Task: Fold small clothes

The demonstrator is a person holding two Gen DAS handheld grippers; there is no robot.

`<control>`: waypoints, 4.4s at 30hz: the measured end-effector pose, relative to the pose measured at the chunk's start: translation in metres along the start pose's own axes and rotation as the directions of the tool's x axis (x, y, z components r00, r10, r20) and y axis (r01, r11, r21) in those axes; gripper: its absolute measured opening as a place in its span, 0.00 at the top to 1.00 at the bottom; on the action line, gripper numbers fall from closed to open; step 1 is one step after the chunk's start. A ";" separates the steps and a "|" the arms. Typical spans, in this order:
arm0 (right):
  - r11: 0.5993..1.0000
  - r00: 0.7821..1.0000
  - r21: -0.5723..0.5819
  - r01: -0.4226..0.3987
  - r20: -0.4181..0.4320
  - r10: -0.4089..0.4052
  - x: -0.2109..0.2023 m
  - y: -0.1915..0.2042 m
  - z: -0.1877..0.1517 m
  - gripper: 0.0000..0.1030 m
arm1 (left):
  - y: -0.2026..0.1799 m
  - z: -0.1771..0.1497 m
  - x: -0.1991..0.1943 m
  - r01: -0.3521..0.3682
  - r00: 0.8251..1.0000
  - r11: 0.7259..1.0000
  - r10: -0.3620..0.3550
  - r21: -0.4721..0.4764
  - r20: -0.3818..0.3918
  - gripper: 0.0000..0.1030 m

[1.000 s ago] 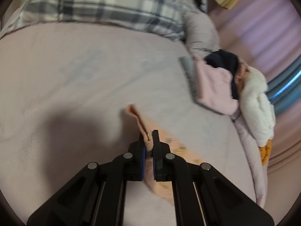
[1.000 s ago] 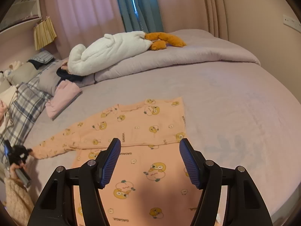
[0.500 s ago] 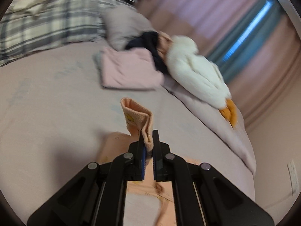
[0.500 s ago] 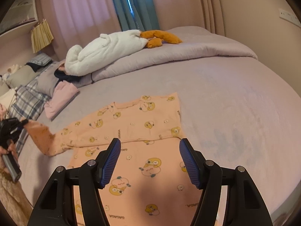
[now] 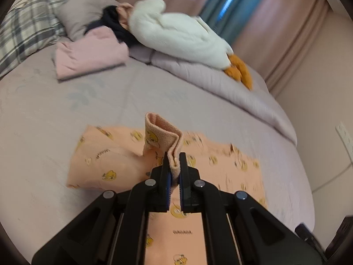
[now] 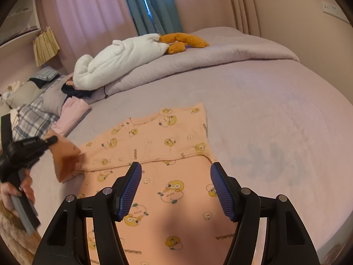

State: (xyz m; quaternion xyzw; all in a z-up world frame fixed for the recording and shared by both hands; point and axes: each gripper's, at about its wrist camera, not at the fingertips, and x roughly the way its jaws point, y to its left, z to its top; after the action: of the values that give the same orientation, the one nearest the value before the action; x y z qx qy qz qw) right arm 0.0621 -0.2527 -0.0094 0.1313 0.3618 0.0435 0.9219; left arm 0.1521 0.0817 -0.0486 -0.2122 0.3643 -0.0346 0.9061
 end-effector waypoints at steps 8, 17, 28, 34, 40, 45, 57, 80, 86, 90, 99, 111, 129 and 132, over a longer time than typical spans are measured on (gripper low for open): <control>1.000 0.999 -0.001 -0.013 -0.030 0.013 0.007 -0.002 -0.005 0.35 | -0.012 -0.038 0.047 0.005 0.985 1.000 -0.002 0.019 -0.170 0.95; 0.997 0.993 -0.036 -0.071 -0.092 0.067 0.022 0.011 -0.005 0.35 | 0.004 -0.034 0.026 0.061 0.979 0.996 -0.072 -0.065 -0.189 0.46; 0.961 0.944 -0.102 -0.259 -0.238 0.229 0.070 0.074 0.001 0.35 | 0.068 -0.007 -0.053 -0.065 0.998 0.978 0.063 -0.196 -0.019 0.39; 0.935 0.881 -0.073 -0.347 -0.366 0.298 0.114 0.117 -0.011 0.35 | 0.099 -0.025 -0.067 -0.129 0.992 0.962 0.127 -0.239 -0.025 0.39; 0.945 0.867 -0.110 -0.307 -0.442 0.230 0.147 0.147 -0.025 0.39 | 0.130 -0.038 -0.075 -0.178 0.984 0.939 0.172 -0.293 -0.045 0.39; 0.950 0.867 -0.147 -0.276 -0.465 0.180 0.163 0.160 -0.030 0.42 | 0.142 -0.039 -0.081 -0.179 0.984 0.928 0.177 -0.326 -0.036 0.39; 0.940 0.891 -0.206 -0.272 -0.423 0.165 0.152 0.166 -0.012 0.91 | 0.153 -0.041 -0.080 -0.190 0.982 0.917 0.184 -0.350 -0.050 0.39; 0.899 0.941 -0.299 -0.322 -0.209 0.267 0.068 0.175 0.103 0.92 | 0.127 -0.034 -0.054 -0.160 0.986 0.950 0.142 -0.268 -0.085 0.39; 0.920 0.950 -0.251 -0.301 -0.158 0.267 0.056 0.152 0.118 0.92 | 0.113 -0.027 -0.036 -0.163 0.984 0.962 0.142 -0.219 -0.111 0.39; 0.936 0.958 -0.224 -0.273 -0.154 0.243 0.057 0.135 0.122 0.92 | 0.103 -0.021 -0.022 -0.157 0.982 0.968 0.133 -0.196 -0.130 0.39; 0.961 0.972 -0.178 -0.211 -0.142 0.187 0.063 0.101 0.127 0.92 | 0.078 -0.005 0.008 -0.152 0.979 0.980 0.132 -0.127 -0.155 0.39; 0.986 0.976 -0.093 -0.136 -0.185 0.117 0.090 0.047 0.123 0.92 | 0.047 0.008 0.052 -0.141 0.970 0.989 0.128 -0.051 -0.205 0.40; 0.998 0.968 -0.017 -0.056 -0.245 0.050 0.120 0.002 0.106 0.92 | 0.049 -0.010 0.110 -0.258 0.912 0.965 0.261 0.055 -0.317 0.44; 0.998 0.967 -0.012 -0.053 -0.252 0.049 0.123 -0.001 0.104 0.92 | 0.045 -0.003 0.098 -0.222 0.927 0.975 0.217 0.018 -0.306 0.45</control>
State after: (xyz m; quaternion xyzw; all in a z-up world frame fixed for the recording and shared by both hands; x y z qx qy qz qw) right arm 0.2229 -0.2543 -0.0175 0.1252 0.4717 0.0869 0.8685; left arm 0.2179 0.1005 -0.1323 -0.1696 0.5222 0.0376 0.8349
